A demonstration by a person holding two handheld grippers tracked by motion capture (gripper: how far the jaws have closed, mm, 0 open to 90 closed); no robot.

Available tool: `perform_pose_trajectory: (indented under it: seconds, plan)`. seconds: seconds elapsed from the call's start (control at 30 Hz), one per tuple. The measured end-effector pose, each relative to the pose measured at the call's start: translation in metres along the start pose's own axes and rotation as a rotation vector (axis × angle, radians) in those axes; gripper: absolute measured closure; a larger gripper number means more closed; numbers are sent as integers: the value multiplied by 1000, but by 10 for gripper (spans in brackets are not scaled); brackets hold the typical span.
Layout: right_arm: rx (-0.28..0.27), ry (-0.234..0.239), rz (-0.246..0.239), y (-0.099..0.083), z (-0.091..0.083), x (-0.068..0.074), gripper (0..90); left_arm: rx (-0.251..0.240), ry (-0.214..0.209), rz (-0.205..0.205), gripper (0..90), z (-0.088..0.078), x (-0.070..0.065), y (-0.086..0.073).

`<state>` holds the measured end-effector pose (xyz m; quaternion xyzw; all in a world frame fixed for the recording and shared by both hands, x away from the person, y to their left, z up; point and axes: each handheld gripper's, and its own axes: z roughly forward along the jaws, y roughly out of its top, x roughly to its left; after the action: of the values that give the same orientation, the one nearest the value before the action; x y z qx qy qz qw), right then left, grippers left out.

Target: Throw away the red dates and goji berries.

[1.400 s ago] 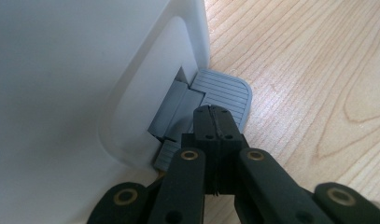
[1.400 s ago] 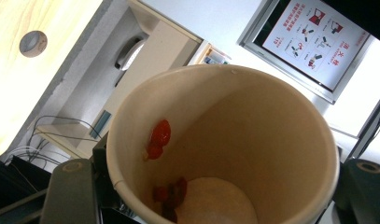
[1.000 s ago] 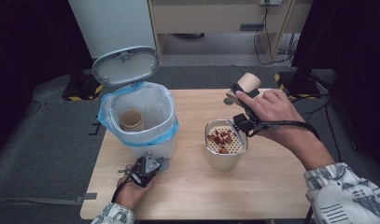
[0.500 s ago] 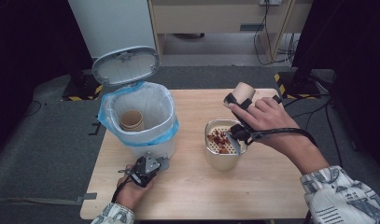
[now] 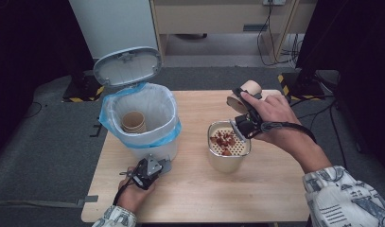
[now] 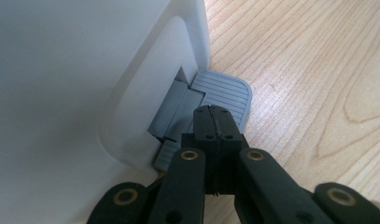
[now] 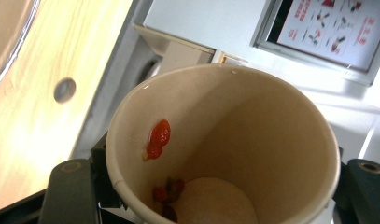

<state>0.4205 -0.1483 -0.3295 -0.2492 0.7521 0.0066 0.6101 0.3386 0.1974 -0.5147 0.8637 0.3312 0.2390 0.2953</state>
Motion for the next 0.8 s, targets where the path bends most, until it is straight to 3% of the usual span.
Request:
perform_pose_trajectory:
  seconds: [0.13,0.8]
  plan:
    - [-21,4,122,-5,5,-4,292,-1,0,0,899,0,0,0]
    - [-80,50,351,-9,23,-2,288,-1,-1,-1,898,0,0,0]
